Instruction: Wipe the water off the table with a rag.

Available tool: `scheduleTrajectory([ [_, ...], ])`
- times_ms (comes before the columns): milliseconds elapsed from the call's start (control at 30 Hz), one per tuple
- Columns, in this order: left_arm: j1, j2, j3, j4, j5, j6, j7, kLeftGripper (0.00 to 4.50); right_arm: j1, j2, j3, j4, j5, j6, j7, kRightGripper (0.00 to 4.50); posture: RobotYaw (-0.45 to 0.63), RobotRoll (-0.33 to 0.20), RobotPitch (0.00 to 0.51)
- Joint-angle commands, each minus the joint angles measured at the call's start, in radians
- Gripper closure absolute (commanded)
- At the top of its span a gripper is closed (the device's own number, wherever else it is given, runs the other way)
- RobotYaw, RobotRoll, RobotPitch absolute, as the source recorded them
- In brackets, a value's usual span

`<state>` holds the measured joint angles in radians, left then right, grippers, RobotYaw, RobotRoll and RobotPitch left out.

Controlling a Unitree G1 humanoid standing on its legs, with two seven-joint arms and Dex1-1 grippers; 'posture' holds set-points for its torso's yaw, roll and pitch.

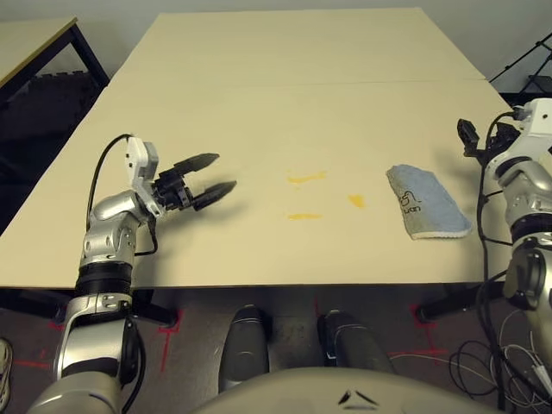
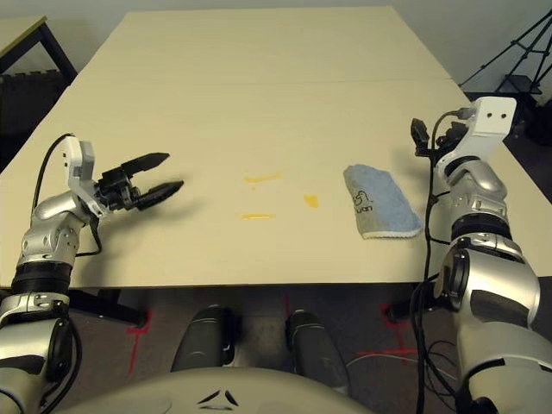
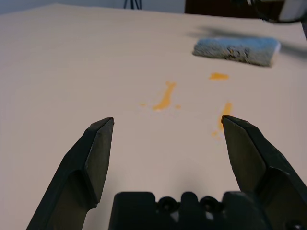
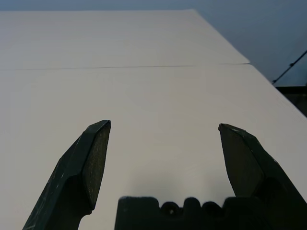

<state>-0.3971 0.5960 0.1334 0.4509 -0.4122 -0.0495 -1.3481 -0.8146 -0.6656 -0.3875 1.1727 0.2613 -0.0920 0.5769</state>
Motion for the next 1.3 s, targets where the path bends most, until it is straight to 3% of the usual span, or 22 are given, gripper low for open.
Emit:
scheduleTrajectory([
  [33,0.008,0.014,-0.023,0.027,0.033,-0.046,-0.023,0.00,-0.008,-0.050,-0.013,-0.016,0.039,0.119,0.132,0.03,0.16,0.000,0.083],
  [300,0.002,0.010,-0.020,0.072,0.046,-0.110,-0.024,0.00,0.055,-0.165,0.066,-0.083,0.022,0.405,0.391,0.03,0.14,0.000,0.090],
  [533,0.003,0.002,-0.026,0.088,0.048,-0.137,-0.021,0.00,0.194,-0.186,0.133,-0.254,0.028,0.551,0.530,0.03,0.14,0.000,0.099],
  [867,0.006,0.001,-0.031,0.089,0.047,-0.145,-0.021,0.00,0.341,-0.166,0.159,-0.434,0.051,0.674,0.569,0.03,0.14,0.000,0.111],
  [1300,0.006,0.004,-0.039,0.077,0.049,-0.144,-0.019,0.00,0.377,-0.058,0.222,-0.540,0.049,0.727,0.542,0.03,0.15,0.000,0.119],
])
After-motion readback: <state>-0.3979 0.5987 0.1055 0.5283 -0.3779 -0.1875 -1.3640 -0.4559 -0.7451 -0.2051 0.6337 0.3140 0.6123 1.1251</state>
